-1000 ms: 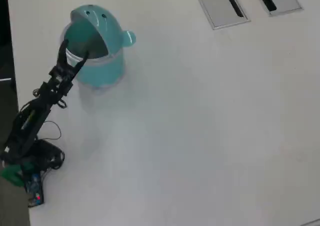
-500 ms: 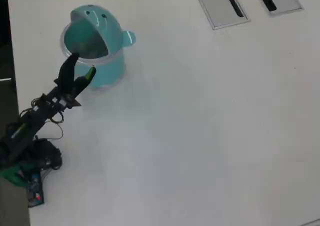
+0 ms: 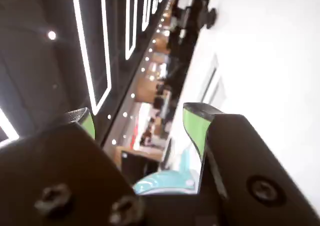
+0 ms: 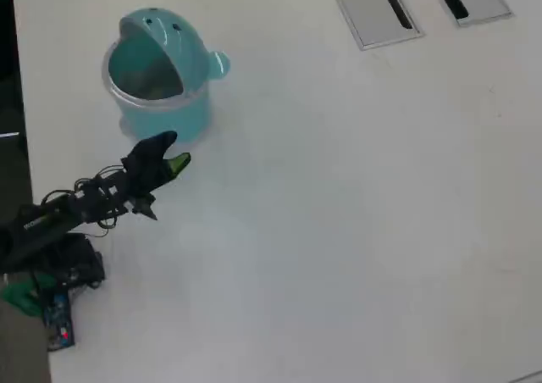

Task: Grasp RGB lego blocks and put them in the bin one by one.

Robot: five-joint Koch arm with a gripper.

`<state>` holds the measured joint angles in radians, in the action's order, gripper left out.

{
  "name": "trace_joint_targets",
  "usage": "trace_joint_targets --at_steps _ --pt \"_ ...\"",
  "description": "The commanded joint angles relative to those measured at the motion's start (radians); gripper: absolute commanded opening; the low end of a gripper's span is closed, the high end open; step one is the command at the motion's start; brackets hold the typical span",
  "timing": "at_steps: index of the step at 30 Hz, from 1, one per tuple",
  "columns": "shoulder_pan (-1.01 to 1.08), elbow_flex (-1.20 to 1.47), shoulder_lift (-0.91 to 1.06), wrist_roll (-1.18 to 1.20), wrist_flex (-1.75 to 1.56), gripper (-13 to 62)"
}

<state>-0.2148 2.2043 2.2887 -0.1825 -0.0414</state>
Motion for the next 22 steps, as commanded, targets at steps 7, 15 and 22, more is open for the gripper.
trace_joint_targets --at_steps 7,15,22 --pt "0.069 0.075 0.067 0.015 -0.273 33.0" --pt "0.077 0.288 0.071 0.015 -0.457 33.0" --pt "0.103 0.397 0.071 0.015 -0.557 33.0"
